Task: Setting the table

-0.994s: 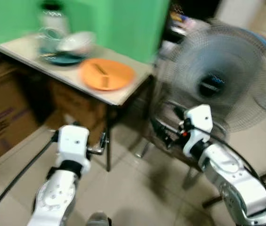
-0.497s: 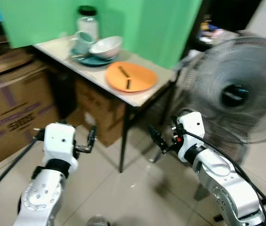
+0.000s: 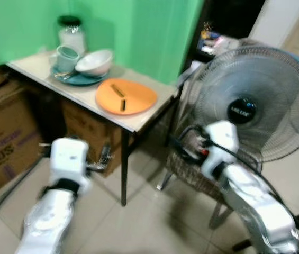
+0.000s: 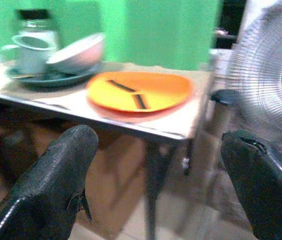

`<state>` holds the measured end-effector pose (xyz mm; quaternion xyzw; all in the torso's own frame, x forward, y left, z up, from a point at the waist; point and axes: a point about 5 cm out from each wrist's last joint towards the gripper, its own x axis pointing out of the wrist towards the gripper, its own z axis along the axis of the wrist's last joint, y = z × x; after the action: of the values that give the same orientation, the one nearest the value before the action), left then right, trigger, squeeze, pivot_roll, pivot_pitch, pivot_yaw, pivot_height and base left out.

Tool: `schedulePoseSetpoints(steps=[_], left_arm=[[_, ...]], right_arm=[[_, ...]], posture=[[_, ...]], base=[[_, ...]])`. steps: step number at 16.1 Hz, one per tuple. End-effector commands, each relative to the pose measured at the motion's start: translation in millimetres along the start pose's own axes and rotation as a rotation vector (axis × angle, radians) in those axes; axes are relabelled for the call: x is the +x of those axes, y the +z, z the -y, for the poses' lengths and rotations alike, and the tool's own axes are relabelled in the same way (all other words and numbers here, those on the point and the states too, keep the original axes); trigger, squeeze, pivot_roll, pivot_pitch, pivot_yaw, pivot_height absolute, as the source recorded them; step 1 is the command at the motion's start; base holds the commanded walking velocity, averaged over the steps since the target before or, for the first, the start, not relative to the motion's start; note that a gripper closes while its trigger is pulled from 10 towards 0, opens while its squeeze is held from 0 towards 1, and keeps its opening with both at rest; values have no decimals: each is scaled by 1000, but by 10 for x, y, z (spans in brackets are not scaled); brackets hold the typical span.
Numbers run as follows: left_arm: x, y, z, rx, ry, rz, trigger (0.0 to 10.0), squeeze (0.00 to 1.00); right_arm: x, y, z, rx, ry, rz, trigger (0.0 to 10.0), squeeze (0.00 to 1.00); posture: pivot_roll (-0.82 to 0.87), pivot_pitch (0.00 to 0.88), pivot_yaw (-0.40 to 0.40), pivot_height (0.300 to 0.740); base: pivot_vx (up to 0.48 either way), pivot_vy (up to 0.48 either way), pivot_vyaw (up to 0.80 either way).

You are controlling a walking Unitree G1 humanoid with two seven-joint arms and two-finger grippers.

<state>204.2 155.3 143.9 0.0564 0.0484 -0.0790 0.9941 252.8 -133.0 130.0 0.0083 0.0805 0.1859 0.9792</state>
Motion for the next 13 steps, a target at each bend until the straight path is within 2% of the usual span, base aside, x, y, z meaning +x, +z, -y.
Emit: schedulePoseSetpoints(steps=[1, 3, 5, 6, 7, 10, 11, 13], left_arm=[[-15, 12, -64, 19, 12, 0, 10000, 0], [30, 18, -68, 3, 13, 28, 10000, 0], [32, -39, -60, -16, 15, 30, 10000, 0], [14, -126, -51, 8, 5, 3, 10000, 0], [-6, -174, -45, 27, -8, -11, 10000, 0], [-19, -200, -42, 27, -17, -8, 10000, 0], [-14, -204, -46, 28, -17, -4, 10000, 0], [10, -166, -55, 39, -26, 10, 10000, 0]], right_arm=[[24, 59, 37, 17, -36, 44, 10000, 1000], [3, -57, 133, 84, -83, 70, 10000, 1000], [-33, -200, 176, 93, -94, 39, 10000, 1000], [-81, -309, 239, 92, -122, 0, 10000, 886], [-110, -325, 269, 89, -138, -8, 10000, 886], [-99, -239, 220, 67, -85, 27, 10000, 894], [-91, -235, 212, 64, -74, 33, 10000, 945], [-57, -238, 188, 60, -74, 32, 10000, 961]], posture=[[145, 0, -84, 740], [137, 0, -68, 740], [131, 0, -58, 740], [122, 0, -52, 740], [114, 0, -47, 740], [109, 0, -48, 740], [112, 0, -48, 740], [121, 0, -48, 740]], base=[[307, 0, 0], [306, 0, 0], [307, 0, 0], [304, 0, 0], [304, 0, 0], [298, 0, 0], [296, 0, 0], [296, 0, 800]])
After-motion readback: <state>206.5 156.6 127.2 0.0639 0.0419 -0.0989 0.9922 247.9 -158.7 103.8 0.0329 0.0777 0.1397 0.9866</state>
